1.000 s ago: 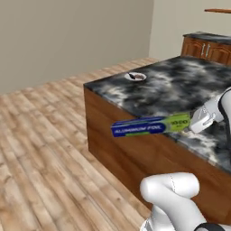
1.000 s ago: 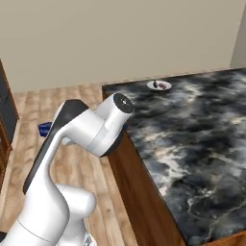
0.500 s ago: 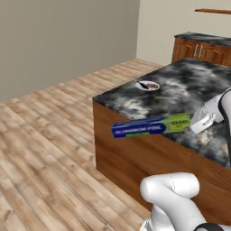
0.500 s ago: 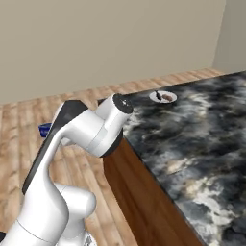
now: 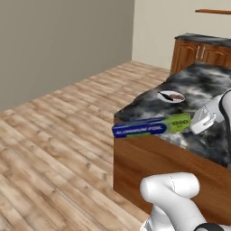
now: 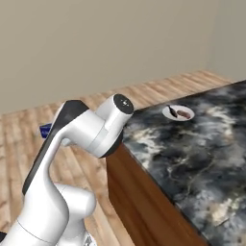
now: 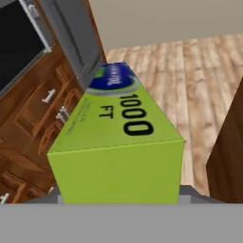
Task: Retrieve the tupperware and aluminum foil from the cabinet and place them on the dining counter near the plate with fish and potato to prepare for storing leftovers.
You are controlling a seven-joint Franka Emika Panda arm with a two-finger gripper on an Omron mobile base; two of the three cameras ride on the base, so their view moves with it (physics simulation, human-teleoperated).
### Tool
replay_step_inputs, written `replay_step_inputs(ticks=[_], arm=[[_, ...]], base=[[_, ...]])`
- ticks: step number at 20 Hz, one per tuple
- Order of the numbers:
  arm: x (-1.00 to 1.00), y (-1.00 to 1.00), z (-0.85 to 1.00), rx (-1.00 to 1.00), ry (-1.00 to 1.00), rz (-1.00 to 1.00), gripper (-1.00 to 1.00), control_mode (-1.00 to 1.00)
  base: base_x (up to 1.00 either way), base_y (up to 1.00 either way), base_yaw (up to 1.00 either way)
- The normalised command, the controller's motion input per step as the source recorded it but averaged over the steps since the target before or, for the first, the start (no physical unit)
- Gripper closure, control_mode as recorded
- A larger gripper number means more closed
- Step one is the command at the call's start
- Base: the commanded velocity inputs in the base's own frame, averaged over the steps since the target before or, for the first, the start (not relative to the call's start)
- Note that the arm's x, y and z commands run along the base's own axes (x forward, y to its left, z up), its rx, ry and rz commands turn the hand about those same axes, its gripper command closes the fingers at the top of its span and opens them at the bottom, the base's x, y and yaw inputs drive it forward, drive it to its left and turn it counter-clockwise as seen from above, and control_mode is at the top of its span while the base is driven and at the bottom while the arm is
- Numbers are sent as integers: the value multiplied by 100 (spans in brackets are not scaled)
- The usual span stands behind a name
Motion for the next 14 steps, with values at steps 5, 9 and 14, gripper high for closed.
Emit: replay_step_inputs(ticks=[5,9,14], arm=[[0,0,0,0,0,0,100,100],[0,0,0,0,0,0,100,100],[0,0,0,0,0,0,100,100]], base=[[100,100,-15],[90,100,-26],[79,100,-43]])
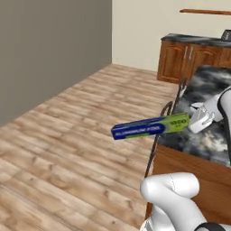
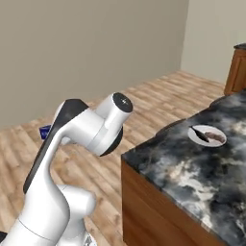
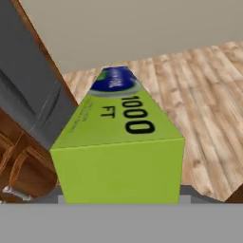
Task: Retrieve the tupperware and aluminum foil from the cabinet and place them on the dining counter near the plate with fish and potato to prepare for storing leftovers.
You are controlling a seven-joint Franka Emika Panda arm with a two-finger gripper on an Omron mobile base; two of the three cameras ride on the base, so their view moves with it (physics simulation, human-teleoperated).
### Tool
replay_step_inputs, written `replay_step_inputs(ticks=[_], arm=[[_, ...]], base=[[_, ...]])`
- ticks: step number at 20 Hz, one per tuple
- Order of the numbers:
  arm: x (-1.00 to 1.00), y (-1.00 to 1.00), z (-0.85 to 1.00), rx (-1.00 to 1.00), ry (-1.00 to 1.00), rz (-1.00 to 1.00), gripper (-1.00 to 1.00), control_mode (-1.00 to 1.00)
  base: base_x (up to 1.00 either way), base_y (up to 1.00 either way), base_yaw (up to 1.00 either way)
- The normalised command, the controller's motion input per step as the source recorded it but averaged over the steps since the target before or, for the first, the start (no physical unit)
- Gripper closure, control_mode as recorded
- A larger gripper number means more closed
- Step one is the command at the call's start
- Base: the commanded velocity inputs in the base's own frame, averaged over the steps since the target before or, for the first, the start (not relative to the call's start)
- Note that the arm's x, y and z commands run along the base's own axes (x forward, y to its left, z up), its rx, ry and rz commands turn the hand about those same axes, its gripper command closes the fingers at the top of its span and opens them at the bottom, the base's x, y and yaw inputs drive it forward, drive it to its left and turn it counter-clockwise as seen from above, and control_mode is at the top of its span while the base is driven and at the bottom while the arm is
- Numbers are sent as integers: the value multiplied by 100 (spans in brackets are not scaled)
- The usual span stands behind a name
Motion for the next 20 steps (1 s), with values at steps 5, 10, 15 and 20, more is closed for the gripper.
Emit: replay_step_inputs(ticks=[5,10,15,20], arm=[[0,0,0,0,0,0,100,100],[0,0,0,0,0,0,100,100],[0,0,0,0,0,0,100,100],[0,0,0,0,0,0,100,100]], base=[[81,100,-48],[76,100,-52],[66,86,-60],[68,50,-67]])
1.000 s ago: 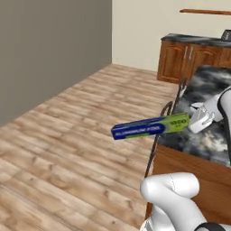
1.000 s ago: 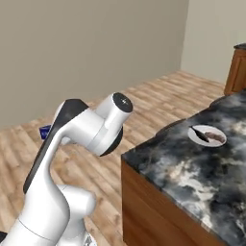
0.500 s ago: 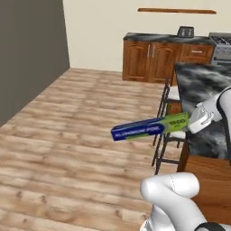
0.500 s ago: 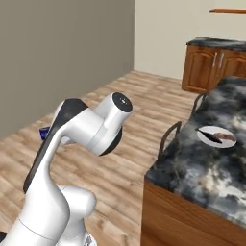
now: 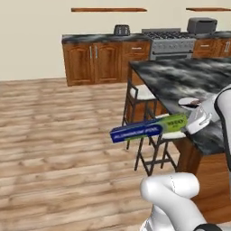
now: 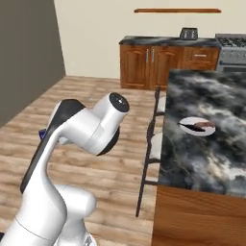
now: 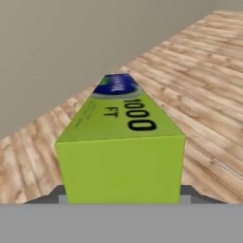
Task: Retrieve the tupperware and aluminum foil from the cabinet and place them on the dining counter near the plate with fish and potato to prepare for storing leftovers.
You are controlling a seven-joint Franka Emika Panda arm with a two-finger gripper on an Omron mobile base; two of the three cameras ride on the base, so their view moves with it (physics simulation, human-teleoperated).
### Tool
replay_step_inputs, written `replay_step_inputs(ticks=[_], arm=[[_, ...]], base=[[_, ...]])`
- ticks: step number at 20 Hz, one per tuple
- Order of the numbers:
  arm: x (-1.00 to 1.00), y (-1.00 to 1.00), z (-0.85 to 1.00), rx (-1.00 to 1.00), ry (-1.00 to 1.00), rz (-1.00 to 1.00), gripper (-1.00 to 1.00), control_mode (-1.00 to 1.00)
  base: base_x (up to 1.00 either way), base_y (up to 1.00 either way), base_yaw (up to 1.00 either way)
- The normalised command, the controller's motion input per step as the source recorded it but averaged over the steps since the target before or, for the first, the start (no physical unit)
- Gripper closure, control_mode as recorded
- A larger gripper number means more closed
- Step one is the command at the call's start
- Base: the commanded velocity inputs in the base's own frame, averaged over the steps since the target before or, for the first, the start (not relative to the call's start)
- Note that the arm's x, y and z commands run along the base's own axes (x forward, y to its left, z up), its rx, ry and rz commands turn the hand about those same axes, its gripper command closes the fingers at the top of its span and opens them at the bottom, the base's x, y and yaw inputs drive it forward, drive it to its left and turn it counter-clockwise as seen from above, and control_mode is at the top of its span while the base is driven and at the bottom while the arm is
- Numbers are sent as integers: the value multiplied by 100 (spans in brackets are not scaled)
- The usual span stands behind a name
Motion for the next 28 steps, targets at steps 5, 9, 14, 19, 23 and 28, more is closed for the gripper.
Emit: replay_step_inputs(ticks=[5,9,14,19,23,28], arm=[[0,0,0,0,0,0,100,100],[0,0,0,0,0,0,100,100],[0,0,0,0,0,0,100,100],[0,0,0,0,0,0,100,100],[0,0,0,0,0,0,100,100],[0,0,0,0,0,0,100,100]], base=[[68,28,-66],[68,34,-67],[53,75,-71],[49,75,-74],[48,58,-74],[38,58,-73]])
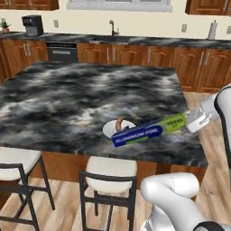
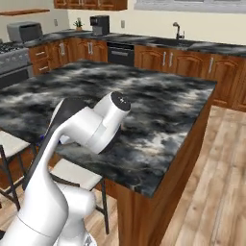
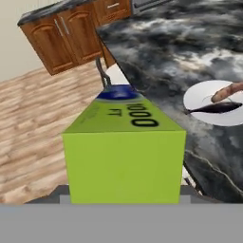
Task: Retrieve the tupperware and aluminum foil from the cabinet and place them on the dining counter near the plate with fish and potato to prepare for storing leftovers.
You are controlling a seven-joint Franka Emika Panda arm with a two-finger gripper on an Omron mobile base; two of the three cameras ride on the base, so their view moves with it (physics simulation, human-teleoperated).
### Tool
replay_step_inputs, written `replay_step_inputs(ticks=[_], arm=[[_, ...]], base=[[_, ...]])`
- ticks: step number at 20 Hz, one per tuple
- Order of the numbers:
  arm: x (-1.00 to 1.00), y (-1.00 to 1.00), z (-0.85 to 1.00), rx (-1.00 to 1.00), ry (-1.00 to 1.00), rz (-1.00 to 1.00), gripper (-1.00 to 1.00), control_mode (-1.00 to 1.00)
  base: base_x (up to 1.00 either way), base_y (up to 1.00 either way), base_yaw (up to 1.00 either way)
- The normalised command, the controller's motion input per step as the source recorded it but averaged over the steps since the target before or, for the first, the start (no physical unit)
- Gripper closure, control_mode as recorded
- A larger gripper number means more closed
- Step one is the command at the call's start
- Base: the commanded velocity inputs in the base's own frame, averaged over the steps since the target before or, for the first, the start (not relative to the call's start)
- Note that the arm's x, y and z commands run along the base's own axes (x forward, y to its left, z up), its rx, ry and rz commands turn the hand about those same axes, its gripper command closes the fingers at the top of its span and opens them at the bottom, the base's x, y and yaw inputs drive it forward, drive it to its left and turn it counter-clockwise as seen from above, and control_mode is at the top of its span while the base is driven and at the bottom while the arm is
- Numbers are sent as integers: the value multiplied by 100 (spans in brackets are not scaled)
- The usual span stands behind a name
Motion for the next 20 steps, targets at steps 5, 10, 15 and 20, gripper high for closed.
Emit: replay_step_inputs(ticks=[5,10,15,20], arm=[[0,0,0,0,0,0,100,100],[18,1,-2,0,-6,-13,100,-100],[39,-6,-27,0,-11,-25,100,-100],[43,-1,-36,0,-8,-26,100,-100]], base=[[26,55,-72],[21,24,-34],[0,0,0],[0,0,0]])
